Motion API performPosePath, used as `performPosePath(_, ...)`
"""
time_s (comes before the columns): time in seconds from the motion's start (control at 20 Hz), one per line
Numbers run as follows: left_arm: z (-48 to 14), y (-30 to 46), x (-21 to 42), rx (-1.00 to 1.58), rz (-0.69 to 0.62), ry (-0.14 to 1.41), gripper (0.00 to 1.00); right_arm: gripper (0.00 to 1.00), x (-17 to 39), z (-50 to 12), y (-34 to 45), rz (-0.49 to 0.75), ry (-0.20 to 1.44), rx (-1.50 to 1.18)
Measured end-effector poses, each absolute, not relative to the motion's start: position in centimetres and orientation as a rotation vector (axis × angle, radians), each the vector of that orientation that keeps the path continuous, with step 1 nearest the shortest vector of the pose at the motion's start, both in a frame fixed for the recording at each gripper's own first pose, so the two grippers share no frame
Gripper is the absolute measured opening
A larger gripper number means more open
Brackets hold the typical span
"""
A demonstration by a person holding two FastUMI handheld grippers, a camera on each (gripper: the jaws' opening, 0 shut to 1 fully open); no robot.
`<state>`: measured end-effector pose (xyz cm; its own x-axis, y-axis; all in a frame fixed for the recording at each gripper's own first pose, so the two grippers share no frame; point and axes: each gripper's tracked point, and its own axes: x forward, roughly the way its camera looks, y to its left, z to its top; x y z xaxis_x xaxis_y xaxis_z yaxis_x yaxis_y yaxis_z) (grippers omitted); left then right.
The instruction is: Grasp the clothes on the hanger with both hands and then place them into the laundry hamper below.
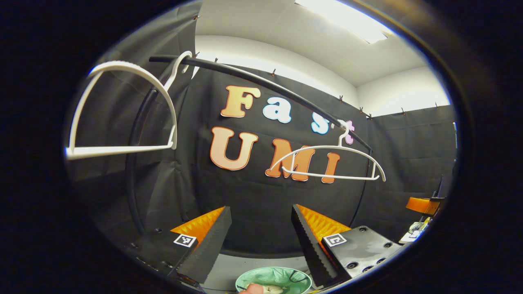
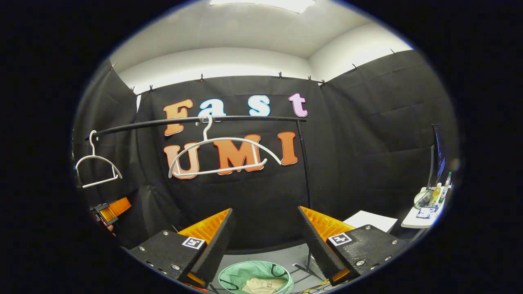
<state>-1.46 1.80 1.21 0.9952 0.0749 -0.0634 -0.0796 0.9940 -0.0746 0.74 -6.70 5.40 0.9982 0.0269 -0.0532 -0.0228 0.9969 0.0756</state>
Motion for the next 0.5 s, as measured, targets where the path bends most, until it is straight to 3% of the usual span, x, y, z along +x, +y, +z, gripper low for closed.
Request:
performPosePath(0.15,2.5,1.5,-1.4,-0.084,0.063,0.036,0.94,0.94,0.6,5.8,-6.8,0.020,0.019,0.084)
performPosePath(0.2,2.7,1.5,-1.4,-0.087,0.064,0.027,1.00,0.94,0.5,5.9,-6.7,0.026,0.009,0.093)
performPosePath(0.35,3.3,1.8,-1.0,-0.092,0.074,0.015,0.94,0.94,0.7,5.9,-6.2,0.042,0.005,0.107)
performPosePath(0.45,3.3,1.7,-1.2,-0.097,0.074,0.011,0.97,0.94,0.9,6.1,-6.4,0.038,-0.003,0.103)
performPosePath(0.5,3.5,1.8,-1.1,-0.095,0.075,0.011,0.97,0.85,0.9,6.1,-6.6,0.029,-0.009,0.094)
